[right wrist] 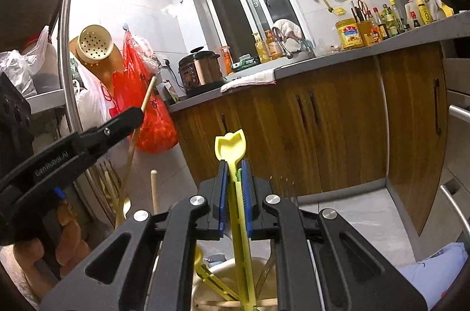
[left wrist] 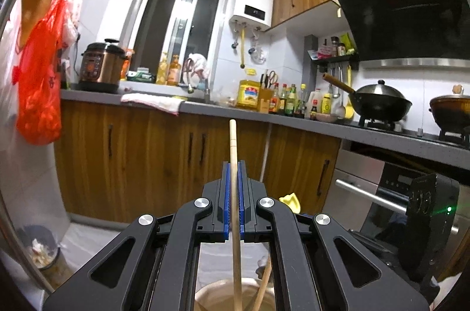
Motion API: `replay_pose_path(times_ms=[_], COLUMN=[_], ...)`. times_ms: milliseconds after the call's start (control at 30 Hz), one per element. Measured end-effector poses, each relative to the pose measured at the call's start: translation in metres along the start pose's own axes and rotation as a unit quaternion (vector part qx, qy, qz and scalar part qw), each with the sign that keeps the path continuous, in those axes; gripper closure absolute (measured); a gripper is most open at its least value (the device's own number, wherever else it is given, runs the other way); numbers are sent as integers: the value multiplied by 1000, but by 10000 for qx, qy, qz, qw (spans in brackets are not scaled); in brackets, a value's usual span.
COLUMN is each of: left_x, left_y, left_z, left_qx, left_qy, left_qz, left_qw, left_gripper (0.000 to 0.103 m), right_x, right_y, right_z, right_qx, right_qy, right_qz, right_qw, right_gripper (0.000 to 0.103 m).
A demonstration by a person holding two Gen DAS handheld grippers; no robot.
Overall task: Organize utensils
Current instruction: 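Lift the yellow utensil and chopstick and carry them above the ceramic holder, then drop the yellow utensil into the small cup with right tool while left drops chopstick into large cup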
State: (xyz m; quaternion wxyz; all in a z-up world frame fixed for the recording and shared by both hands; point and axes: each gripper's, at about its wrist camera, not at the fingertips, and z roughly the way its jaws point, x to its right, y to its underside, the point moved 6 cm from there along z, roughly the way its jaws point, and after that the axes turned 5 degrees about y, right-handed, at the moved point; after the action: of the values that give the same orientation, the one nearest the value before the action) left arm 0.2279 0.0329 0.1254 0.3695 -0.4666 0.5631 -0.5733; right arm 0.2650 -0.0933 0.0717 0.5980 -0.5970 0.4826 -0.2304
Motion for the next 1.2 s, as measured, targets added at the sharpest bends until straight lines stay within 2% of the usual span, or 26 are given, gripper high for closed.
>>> replay_pose_path(times_ms=[267, 567, 733, 933, 1200], left_x=[7, 16, 14, 4, 7], left_y=[0, 17, 34, 55, 64], left_z=[-16, -41, -52, -46, -39], left_qx=[-155, -659, -849, -1397, -1517], left_qy=[53, 6, -15, 97, 28], left_qz=[207, 171, 65, -269, -108], left_qw=[9997, 9977, 9964, 9898, 9884], left_gripper=[98, 98, 98, 98, 98], right_x=[-2, 7, 0, 2, 16], right_y=[10, 9, 16, 35, 46], right_z=[-14, -33, -47, -63, -53], right_qx=[-156, -285, -513, -861, -1082], right_qy=[-60, -117, -66, 161, 282], right_qz=[-240, 87, -254, -525, -275], right_qw=[9996, 9995, 9983, 9948, 9934], right_gripper=[94, 94, 93, 94, 94])
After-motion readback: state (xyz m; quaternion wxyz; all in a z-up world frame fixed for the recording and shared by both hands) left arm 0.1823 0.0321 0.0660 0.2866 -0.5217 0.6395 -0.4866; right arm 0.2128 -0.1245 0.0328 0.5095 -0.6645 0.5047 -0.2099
